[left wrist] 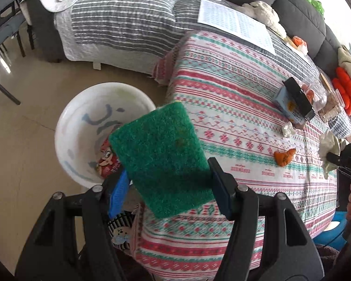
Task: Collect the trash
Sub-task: 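Drop the sponge into the white bin with the left tool while the right tool carries the paper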
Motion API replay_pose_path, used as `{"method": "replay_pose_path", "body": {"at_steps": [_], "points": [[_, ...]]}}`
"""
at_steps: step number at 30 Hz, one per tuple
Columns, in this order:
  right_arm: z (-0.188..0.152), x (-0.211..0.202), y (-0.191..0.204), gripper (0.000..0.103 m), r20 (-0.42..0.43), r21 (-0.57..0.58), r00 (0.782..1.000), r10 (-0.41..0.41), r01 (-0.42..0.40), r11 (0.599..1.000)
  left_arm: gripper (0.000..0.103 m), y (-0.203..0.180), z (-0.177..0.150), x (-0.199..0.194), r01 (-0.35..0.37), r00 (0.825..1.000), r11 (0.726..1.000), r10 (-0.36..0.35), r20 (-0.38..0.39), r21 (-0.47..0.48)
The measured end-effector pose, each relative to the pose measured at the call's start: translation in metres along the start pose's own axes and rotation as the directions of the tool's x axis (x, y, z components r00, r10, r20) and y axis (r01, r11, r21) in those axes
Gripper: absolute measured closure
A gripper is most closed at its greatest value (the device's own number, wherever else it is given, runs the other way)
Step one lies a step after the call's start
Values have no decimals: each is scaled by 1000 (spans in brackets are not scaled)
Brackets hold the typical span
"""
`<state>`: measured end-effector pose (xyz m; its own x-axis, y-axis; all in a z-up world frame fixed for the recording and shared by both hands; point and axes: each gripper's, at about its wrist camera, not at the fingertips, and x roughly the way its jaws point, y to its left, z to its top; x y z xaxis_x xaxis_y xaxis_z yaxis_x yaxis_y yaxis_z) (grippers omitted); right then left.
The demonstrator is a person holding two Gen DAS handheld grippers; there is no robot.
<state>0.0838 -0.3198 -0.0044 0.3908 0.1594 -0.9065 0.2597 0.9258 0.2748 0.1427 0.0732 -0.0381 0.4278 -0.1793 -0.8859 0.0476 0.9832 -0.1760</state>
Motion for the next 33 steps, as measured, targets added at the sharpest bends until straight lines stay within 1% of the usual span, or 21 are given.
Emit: {"method": "replay_pose_path", "body": {"at_steps": [6,15,22,27,28,30,32,33], "points": [[3,-2,15,74,25,8,999,37,-38,999,38,19,-1,-1,-4,1000,1000,4,2,-26],[5,10,51,74,17,-38,998,68,-67,997,37,43,-2,2,-12,1000,998,11,-11,-68],[5,28,100,74,-13,-135,996,86,-87,987,37,59,3,14,-37,999,995,35,-31,-92],[4,45,135,74,-43,-197,994,98,-104,975,36,69,12,21,-71,997,994,71,-5,-89],[3,49,143,74,-49,-207,994,101,-109,972,35,71,13,22,-81,997,993,81,1,-86],[1,55,156,74,-58,-223,993,106,-116,968,27,73,15,21,-115,993,990,117,21,-81],[-1,61,170,74,-69,-237,991,114,-127,963,15,76,15,18,-139,989,988,142,38,-75],[-2,64,174,74,-74,-243,990,117,-131,961,13,77,14,16,-162,985,985,165,46,-66]]}}
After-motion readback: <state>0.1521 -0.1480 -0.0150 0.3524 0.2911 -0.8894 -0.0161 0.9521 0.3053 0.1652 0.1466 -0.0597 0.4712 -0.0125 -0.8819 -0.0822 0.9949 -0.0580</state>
